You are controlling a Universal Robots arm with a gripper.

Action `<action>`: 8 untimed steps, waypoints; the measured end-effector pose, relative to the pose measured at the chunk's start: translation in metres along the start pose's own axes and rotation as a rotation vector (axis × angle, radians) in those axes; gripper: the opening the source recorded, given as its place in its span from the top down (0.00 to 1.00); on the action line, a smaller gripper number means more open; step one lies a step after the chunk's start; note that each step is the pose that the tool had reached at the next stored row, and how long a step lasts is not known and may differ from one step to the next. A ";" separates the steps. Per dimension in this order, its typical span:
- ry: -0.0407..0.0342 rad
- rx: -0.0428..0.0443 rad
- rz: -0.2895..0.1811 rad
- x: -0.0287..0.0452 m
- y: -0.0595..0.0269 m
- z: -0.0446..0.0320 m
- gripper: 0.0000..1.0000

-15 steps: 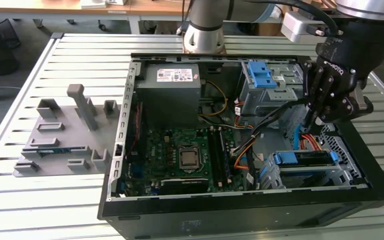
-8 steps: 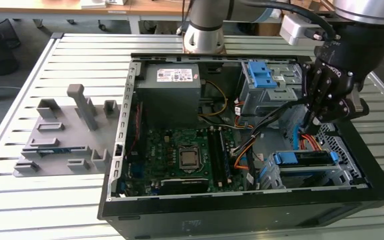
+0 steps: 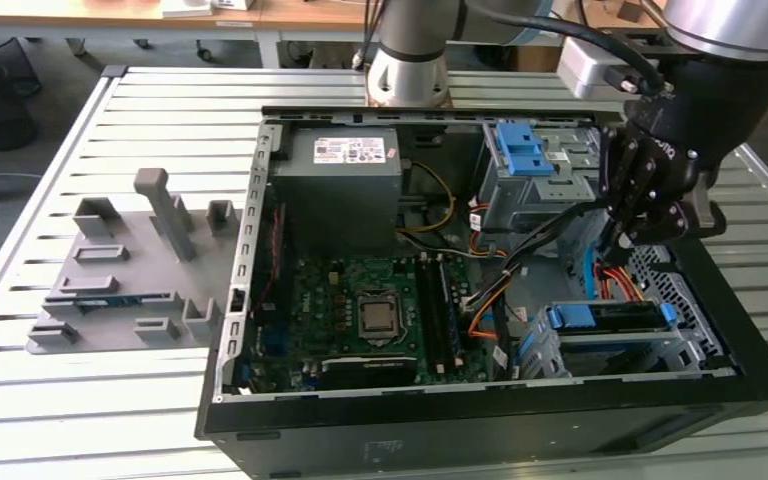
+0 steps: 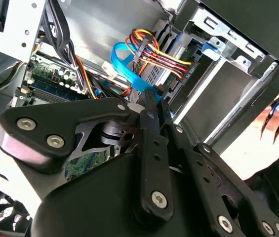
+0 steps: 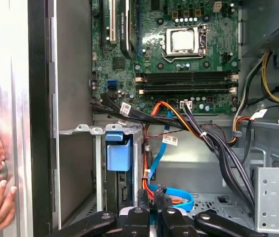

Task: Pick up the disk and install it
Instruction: 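Insert the second disk wire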

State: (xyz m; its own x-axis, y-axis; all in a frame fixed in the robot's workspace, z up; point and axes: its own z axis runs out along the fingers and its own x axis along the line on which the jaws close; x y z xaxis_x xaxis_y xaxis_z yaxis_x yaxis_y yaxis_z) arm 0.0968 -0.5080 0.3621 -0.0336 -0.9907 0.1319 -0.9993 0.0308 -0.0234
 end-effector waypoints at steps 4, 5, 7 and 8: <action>-0.0005 0.0000 0.000 0.0033 0.0000 0.0040 0.84; -0.0008 0.0000 0.000 0.0047 -0.0001 0.0050 0.84; -0.0016 0.0000 0.000 0.0057 -0.0001 0.0059 0.84; -0.0015 0.0000 0.000 0.0057 -0.0001 0.0059 0.84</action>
State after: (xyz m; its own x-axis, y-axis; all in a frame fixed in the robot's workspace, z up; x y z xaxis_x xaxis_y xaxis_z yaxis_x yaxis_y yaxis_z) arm 0.0968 -0.5145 0.3570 -0.0336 -0.9909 0.1304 -0.9993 0.0308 -0.0234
